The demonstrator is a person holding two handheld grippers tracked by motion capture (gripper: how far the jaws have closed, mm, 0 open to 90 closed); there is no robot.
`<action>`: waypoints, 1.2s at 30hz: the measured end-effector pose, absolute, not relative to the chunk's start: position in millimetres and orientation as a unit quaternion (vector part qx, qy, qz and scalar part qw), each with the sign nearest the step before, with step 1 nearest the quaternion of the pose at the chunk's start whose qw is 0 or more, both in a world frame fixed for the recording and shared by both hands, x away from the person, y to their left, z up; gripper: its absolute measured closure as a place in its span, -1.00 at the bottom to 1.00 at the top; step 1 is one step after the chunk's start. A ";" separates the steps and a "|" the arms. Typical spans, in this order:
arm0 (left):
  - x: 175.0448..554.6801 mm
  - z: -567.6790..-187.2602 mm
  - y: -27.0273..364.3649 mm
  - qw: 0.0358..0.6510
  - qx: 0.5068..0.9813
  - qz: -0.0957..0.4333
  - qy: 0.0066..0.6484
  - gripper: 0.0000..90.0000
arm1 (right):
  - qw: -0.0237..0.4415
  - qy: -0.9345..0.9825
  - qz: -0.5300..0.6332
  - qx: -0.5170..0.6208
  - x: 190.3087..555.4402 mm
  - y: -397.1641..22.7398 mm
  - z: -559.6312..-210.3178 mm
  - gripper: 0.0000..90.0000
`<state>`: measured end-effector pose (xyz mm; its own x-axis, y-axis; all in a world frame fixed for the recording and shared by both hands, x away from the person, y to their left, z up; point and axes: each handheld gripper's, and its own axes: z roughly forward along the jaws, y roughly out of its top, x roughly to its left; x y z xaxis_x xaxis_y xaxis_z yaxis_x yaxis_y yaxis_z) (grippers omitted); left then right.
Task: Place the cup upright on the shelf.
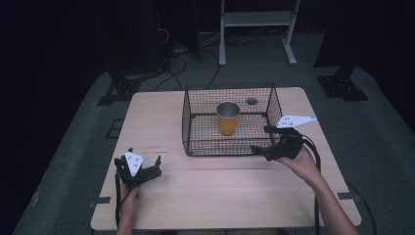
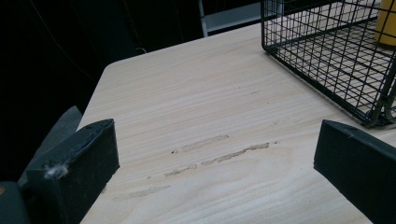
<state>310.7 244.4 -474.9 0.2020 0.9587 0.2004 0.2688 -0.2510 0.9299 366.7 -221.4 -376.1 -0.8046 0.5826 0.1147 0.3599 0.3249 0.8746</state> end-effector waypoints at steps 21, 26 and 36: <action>310.6 -474.9 244.5 0.401 0.663 0.430 0.463 -1.00 | 0.114 0.813 0.492 0.289 344.7 -228.2 -393.8 -0.97; 310.5 -474.9 244.4 0.400 0.664 0.431 0.462 -1.00 | 0.107 0.811 0.493 0.295 342.5 -232.3 -397.2 -0.97; 310.5 -474.9 244.3 0.400 0.664 0.431 0.462 -1.00 | 0.105 0.800 0.502 0.311 335.1 -243.3 -411.2 -0.97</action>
<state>310.5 244.3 -474.9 0.2025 0.9580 0.2032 0.2692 -0.2539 0.9290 335.1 -243.3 -411.2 -0.7847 0.6028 0.1447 0.3930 0.3031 0.8682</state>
